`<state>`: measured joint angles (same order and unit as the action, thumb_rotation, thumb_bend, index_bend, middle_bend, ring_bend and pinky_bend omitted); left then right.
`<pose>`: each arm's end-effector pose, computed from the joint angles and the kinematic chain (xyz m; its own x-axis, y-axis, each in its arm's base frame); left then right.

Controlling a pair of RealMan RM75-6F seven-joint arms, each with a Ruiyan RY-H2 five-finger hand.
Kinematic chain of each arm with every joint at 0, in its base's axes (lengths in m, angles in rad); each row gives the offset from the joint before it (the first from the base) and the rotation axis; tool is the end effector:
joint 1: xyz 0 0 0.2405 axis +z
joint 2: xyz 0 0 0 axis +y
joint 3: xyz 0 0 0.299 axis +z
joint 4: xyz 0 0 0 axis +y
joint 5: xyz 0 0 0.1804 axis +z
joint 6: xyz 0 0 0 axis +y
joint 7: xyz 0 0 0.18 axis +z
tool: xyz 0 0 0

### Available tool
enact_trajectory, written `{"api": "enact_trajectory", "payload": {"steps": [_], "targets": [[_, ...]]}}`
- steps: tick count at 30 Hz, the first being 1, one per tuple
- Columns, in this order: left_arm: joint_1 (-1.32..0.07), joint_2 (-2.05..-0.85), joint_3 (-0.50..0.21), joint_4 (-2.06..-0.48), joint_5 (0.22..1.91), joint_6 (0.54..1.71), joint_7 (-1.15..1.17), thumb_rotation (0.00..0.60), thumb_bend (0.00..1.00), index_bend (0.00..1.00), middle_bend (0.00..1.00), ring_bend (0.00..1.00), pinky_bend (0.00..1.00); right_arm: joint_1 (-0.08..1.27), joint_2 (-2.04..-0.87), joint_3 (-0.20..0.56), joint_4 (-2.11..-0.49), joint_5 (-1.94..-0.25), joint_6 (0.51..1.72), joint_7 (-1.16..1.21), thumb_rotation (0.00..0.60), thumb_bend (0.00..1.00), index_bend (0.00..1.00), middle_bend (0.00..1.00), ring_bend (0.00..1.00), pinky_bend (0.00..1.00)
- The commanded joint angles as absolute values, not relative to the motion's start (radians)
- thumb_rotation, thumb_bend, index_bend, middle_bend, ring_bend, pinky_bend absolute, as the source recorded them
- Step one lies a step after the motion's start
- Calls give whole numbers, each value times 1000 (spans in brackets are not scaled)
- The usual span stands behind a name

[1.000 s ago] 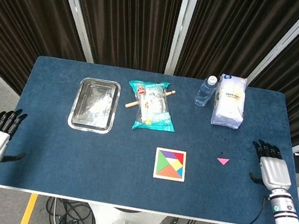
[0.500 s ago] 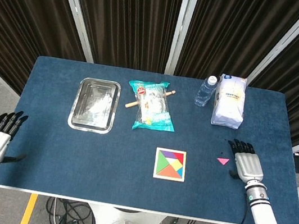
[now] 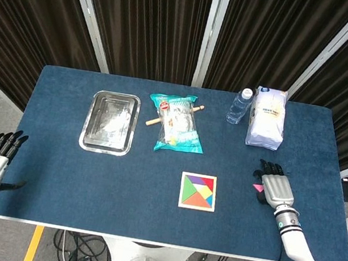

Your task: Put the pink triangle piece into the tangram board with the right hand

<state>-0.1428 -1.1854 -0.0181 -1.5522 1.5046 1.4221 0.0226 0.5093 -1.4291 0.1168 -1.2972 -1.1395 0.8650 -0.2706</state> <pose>-0.3385 0.2319 0.1701 0.4159 0.0729 0.9065 0.9089 -0.0665 -0.4117 -0.3312 -0.3627 0.0501 0.5414 -0.3758 0.7521 -0.8339 -0.1263 0.5372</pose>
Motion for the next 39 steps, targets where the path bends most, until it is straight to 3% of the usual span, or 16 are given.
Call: {"api": "enact_trajectory", "payload": {"steps": [1,39], "targets": [[-143,-1186,-18,-1551,1505,1420,21,600,0,0,0,0,0,510,-1431,116,-1298,-1140,872,-269,600,214,314,0,0,0],[-149,-1190,-14,-1548,1510,1410,22,600,0,0,0,0,0,511,-1416,95,-1309,-1109,891,-275,600,256,425,0,0,0]]}}
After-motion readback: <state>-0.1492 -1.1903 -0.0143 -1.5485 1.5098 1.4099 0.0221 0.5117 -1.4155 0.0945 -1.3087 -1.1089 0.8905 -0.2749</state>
